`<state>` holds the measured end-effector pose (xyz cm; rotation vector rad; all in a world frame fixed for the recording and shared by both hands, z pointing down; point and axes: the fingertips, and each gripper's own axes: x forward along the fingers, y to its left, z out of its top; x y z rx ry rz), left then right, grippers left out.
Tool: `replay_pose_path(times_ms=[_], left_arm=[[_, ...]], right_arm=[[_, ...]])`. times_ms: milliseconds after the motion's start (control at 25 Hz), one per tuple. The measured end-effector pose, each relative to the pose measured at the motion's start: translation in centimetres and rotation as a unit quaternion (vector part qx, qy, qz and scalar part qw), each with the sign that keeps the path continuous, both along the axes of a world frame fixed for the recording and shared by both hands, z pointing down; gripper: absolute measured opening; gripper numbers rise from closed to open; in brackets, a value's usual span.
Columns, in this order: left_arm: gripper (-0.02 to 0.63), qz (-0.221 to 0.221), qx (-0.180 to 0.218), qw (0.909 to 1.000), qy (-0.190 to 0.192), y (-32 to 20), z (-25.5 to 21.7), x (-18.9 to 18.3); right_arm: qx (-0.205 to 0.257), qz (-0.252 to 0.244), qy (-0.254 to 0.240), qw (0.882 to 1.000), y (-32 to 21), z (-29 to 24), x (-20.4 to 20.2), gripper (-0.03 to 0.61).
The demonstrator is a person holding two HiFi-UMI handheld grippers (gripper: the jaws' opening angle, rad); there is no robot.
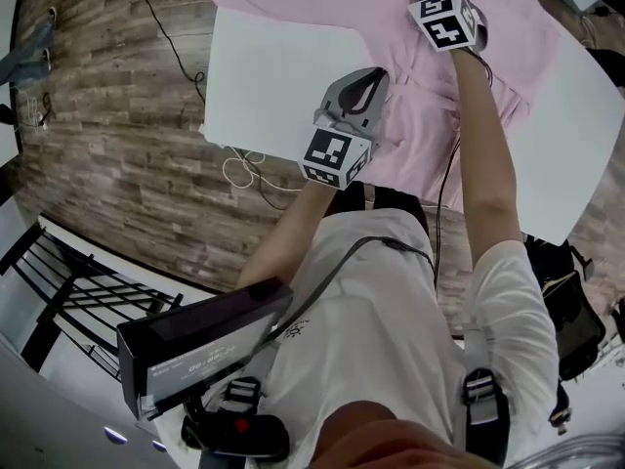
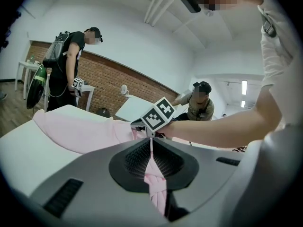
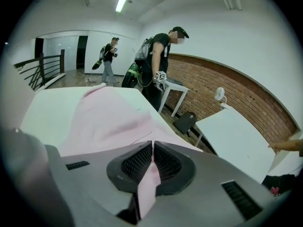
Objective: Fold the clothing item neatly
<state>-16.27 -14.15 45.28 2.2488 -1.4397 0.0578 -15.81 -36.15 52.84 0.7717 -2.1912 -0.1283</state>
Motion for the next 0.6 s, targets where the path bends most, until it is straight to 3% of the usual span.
replay_pose_path(times_ms=[200, 320, 440, 600], left_arm=[[0.002, -0.018, -0.006, 0.9998, 0.001, 0.6, 0.6, -1.6], [0.002, -0.022, -0.009, 0.9997, 0.002, 0.8, 0.9, -2.0], [0.002, -0.020, -0.005, 0.9998, 0.004, 0.5, 0.5, -1.9], [0.002, -0.004, -0.003, 1.0000, 0.007, 0.0, 0.4, -0.7]], right_arm=[[-0.015, -0.044, 0.034, 0.998, 0.1, 2.8, -2.4, 0.023], [-0.022, -0.046, 0.030, 0.998, 0.6, 3.2, -2.6, 0.065], [-0.017, -0.021, -0.006, 1.000, 0.6, 1.7, -1.9, 0.096], [-0.020, 0.055, -0.072, 0.996, 0.9, -0.4, 2.6, 0.097]])
